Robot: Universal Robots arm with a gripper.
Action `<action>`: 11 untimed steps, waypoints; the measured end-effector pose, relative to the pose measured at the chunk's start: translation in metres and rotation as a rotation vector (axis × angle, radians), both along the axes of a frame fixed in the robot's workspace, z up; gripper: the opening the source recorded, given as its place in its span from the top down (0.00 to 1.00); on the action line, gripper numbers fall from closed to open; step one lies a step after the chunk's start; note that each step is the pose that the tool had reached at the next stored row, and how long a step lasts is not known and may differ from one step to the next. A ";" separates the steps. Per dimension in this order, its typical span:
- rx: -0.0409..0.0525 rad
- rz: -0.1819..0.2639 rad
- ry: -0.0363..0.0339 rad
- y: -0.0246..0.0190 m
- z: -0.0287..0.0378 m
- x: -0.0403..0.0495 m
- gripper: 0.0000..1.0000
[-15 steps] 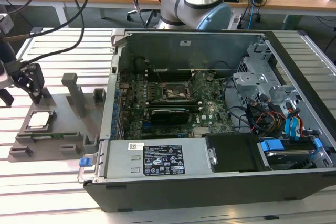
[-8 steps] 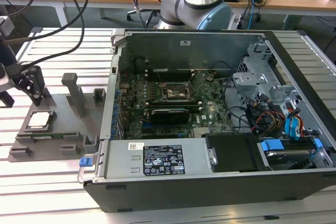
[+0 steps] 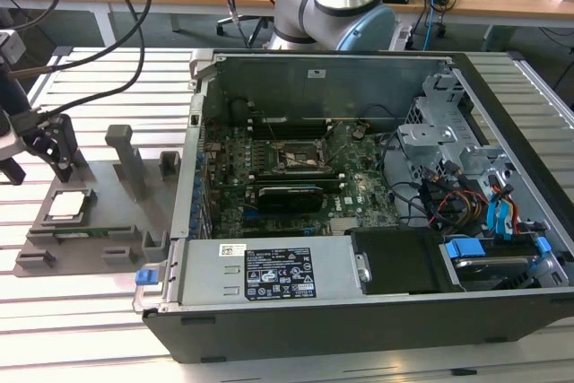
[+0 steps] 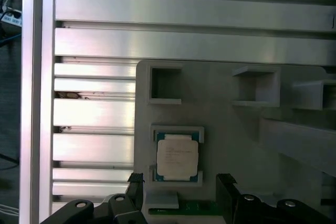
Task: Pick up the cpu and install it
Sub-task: 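Pick up the cpu and move it towards the insertion slot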
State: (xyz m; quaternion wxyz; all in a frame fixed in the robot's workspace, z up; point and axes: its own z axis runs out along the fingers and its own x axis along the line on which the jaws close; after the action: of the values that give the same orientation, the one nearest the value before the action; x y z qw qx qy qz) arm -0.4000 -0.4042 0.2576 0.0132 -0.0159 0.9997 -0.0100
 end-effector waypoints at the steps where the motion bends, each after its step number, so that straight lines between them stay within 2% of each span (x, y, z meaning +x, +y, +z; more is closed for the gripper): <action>1: 0.0000 0.000 0.0000 0.0000 -0.0007 0.0000 0.34; 11: 0.0000 0.000 -0.0001 0.0000 -0.0065 0.0000 0.34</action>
State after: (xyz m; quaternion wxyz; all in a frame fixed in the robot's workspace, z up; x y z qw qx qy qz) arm -0.4000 -0.4042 0.2511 0.0132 -0.0159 0.9997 -0.0100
